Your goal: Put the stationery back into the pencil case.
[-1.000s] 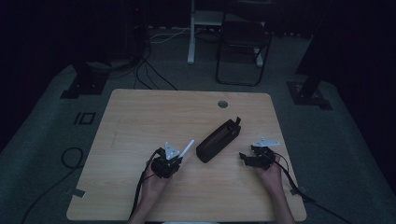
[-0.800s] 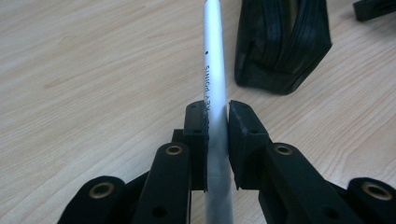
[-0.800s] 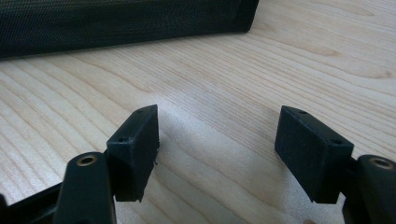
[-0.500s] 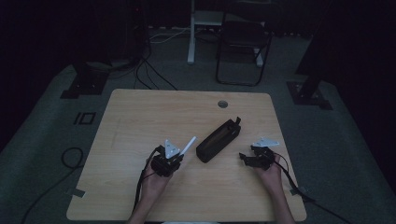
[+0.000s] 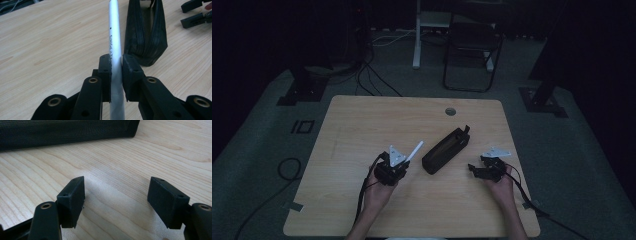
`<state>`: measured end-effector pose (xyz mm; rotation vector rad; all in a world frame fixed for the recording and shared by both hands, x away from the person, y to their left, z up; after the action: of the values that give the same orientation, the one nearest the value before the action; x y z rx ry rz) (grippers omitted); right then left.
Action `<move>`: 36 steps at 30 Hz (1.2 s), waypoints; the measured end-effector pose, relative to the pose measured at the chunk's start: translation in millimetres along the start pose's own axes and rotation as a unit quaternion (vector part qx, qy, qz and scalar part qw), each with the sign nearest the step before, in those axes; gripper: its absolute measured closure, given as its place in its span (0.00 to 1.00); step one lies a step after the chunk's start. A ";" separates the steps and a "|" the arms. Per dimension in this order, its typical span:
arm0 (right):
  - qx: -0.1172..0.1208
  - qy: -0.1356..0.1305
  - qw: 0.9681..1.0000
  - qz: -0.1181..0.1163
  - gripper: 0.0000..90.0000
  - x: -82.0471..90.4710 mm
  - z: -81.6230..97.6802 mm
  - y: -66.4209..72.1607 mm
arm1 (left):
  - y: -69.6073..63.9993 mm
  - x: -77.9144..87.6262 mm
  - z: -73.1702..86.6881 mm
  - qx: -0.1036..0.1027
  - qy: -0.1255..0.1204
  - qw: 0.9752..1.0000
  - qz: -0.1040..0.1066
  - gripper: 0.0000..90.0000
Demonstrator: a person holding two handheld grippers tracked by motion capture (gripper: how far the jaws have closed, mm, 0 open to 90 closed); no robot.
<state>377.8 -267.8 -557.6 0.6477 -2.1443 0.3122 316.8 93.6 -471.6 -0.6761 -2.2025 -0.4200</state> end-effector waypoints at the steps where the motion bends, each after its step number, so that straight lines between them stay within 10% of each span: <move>1: 0.000 0.000 1.000 0.000 0.33 0.0 0.0 0.0 | 0.2 0.6 -1.2 0.001 -0.002 1.000 0.000 0.88; 36: 0.000 0.000 1.000 0.000 0.33 0.0 0.0 0.1 | -2.9 12.2 -35.1 -0.007 -0.033 0.999 0.016 0.88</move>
<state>377.8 -267.8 -557.7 0.6491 -2.1438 0.3126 328.9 78.0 -440.0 -0.7422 -2.2502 -0.4023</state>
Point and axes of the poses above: each handheld gripper's, and its own axes: x roughly backward along the jaws, z roughly out of its underside, y roughly to its left, the point moved 1 cm from there along -x, roughly forward along the jaws, and after that the axes turned 11 degrees about y, right-handed, at the moved point
